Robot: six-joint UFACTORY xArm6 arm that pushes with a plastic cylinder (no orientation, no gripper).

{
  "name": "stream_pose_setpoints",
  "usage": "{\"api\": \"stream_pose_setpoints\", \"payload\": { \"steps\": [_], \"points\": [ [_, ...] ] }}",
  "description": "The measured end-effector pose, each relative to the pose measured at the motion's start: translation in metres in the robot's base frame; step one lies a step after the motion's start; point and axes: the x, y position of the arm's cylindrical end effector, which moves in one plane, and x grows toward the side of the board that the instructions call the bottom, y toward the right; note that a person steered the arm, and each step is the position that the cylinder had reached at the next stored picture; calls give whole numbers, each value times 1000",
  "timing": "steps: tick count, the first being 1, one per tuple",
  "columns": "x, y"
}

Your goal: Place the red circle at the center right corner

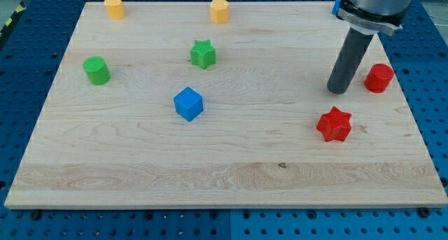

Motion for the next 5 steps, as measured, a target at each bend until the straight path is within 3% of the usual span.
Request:
{"api": "stream_pose_setpoints", "payload": {
  "steps": [1,3,5],
  "points": [
    [0,-24],
    [0,-127],
    [0,-131]
  ]
}}
